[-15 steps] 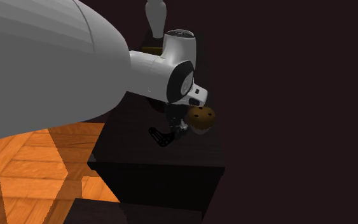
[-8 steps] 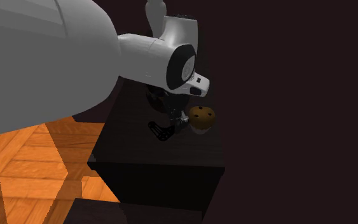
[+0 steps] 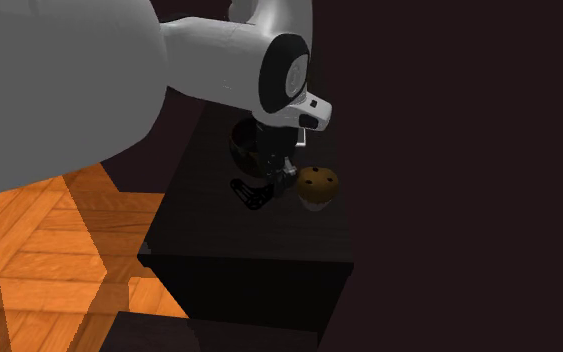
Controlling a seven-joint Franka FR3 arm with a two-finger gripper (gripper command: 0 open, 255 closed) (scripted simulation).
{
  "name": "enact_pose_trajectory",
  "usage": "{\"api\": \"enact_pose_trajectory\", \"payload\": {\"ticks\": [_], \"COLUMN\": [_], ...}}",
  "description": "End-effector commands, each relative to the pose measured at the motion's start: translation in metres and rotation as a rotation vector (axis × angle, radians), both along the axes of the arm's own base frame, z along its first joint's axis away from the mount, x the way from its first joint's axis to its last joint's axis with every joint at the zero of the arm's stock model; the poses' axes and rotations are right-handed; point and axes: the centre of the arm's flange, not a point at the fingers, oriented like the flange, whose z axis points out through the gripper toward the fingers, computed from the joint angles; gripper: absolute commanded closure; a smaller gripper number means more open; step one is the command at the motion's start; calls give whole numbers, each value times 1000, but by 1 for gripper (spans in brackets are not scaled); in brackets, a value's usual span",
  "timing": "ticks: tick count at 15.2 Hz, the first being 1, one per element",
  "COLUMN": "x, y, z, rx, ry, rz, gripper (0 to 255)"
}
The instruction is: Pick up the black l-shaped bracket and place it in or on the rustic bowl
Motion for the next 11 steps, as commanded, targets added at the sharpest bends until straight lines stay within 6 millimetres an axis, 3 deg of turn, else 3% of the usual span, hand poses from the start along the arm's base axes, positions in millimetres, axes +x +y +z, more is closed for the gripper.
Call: {"api": "enact_pose_trajectory", "payload": {"ticks": [1,11], "x": [0,0], "y": [-1,-1], "z": [10,63], "rx": [0,0], "ry": [0,0], "rz": [0,0], "gripper": [255,255]}}
